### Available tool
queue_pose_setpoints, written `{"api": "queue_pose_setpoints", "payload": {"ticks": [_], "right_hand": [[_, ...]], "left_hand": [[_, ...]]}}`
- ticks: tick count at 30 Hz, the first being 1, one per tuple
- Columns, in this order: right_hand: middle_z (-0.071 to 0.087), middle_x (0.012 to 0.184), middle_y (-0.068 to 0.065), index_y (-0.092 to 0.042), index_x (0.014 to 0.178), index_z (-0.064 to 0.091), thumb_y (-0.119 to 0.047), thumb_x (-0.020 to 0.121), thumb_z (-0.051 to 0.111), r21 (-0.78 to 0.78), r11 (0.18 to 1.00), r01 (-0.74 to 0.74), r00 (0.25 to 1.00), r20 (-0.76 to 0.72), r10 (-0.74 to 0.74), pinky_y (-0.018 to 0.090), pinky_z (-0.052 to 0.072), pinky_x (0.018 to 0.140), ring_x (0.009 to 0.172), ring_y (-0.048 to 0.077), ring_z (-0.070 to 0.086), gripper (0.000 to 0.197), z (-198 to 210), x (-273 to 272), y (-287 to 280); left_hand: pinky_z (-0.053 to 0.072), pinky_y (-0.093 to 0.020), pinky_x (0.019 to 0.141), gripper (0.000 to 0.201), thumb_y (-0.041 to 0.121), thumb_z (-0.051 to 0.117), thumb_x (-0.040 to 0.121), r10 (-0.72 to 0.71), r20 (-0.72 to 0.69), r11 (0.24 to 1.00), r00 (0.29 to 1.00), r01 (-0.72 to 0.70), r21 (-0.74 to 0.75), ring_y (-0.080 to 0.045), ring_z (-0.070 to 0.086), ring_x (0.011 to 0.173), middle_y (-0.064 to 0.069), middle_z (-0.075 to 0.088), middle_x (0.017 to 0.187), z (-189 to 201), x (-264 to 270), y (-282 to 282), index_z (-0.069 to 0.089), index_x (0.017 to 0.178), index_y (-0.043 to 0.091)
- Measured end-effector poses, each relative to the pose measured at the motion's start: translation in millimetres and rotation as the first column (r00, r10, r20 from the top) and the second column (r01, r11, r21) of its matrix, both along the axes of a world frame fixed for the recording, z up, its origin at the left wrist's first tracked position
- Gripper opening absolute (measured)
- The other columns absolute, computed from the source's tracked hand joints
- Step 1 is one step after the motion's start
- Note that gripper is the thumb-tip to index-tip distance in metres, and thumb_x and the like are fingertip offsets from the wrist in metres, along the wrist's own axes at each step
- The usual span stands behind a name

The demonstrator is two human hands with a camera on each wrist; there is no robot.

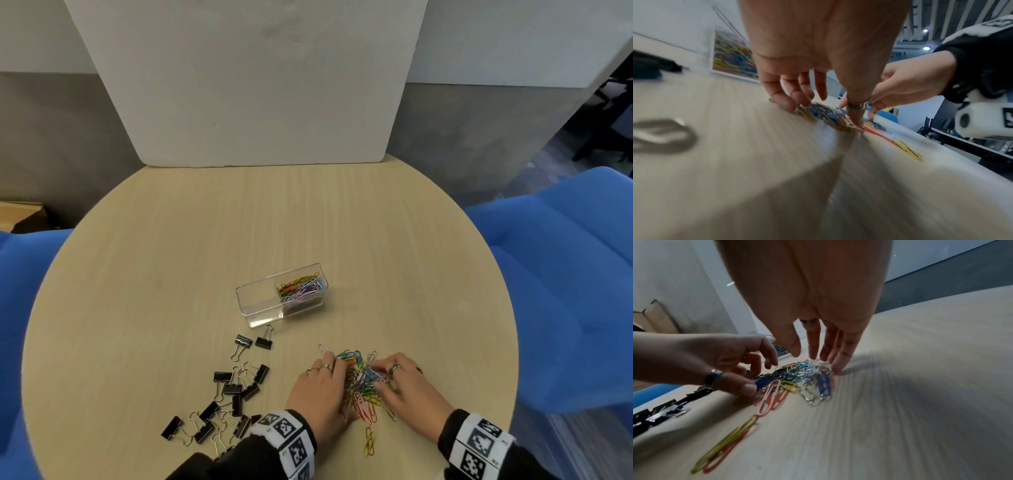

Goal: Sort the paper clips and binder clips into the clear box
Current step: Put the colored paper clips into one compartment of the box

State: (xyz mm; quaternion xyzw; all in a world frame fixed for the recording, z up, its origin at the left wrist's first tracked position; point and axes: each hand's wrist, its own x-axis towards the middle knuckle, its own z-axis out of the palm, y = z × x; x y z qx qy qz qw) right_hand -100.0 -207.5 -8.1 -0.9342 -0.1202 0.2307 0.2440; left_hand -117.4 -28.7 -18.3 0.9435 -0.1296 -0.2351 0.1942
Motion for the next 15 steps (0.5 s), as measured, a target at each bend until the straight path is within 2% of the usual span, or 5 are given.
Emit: {"api": "queue_pose_setpoints", "payload": {"ticks": [2, 5, 8, 11, 15], "right_hand": [[0.036, 0.116, -0.011, -0.023, 0.132, 0.042, -0.037, 0.093, 0.047, 0.015, 0.999, 0.048, 0.998, 0.03, -0.048, 0.023, 0.03, 0.107, 0.113, 0.004, 0.036, 0.041, 3, -1, 1], [0.028, 0.129, -0.005, -0.028, 0.14, 0.027, -0.059, 0.077, 0.059, -0.087, 0.996, 0.028, 0.999, -0.03, -0.031, 0.024, 0.027, 0.107, 0.122, 0.014, 0.027, 0.077, 6, -2, 0], [0.019, 0.137, -0.003, -0.034, 0.144, 0.013, -0.062, 0.061, 0.07, -0.148, 0.988, -0.04, 0.994, -0.104, 0.025, 0.029, 0.026, 0.11, 0.126, 0.017, 0.02, 0.104, 5, -10, 10], [0.019, 0.138, -0.007, -0.037, 0.143, 0.016, -0.051, 0.063, 0.075, -0.134, 0.991, -0.027, 0.998, -0.063, 0.019, 0.027, 0.028, 0.109, 0.126, 0.013, 0.021, 0.1, -1, -16, 21], [0.031, 0.128, -0.014, -0.035, 0.135, 0.034, -0.037, 0.074, 0.071, -0.043, 0.998, 0.037, 0.999, -0.025, -0.038, 0.022, 0.026, 0.107, 0.117, 0.005, 0.027, 0.071, -3, -11, 27]], "left_hand": [[0.039, -0.032, 0.101, 0.056, 0.046, 0.057, 0.084, 0.044, 0.066, 0.996, 0.997, -0.039, -0.075, -0.017, 0.04, 0.118, -0.001, 0.034, 0.134, 3, 6, 7, 0.034, 0.129, 0.02], [0.034, -0.026, 0.102, 0.042, 0.04, 0.05, 0.089, 0.132, 0.269, 0.984, 0.954, -0.094, -0.149, -0.011, 0.039, 0.119, 0.005, 0.038, 0.131, 13, 16, 22, 0.039, 0.127, 0.024], [0.042, -0.037, 0.091, 0.048, 0.038, 0.065, 0.076, 0.185, 0.489, 0.982, 0.852, -0.147, -0.115, -0.019, 0.052, 0.109, 0.001, 0.05, 0.118, 26, 34, 42, 0.044, 0.117, 0.026], [0.042, -0.049, 0.087, 0.069, 0.038, 0.077, 0.064, 0.314, 0.541, 0.948, 0.78, -0.288, -0.134, -0.026, 0.051, 0.107, -0.005, 0.052, 0.117, 30, 54, 63, 0.04, 0.121, 0.026], [0.016, -0.052, 0.109, 0.087, 0.053, 0.063, 0.076, 0.345, 0.402, 0.923, 0.848, -0.383, 0.016, -0.024, 0.024, 0.134, -0.001, 0.025, 0.144, 37, 75, 85, 0.014, 0.144, 0.029]]}}
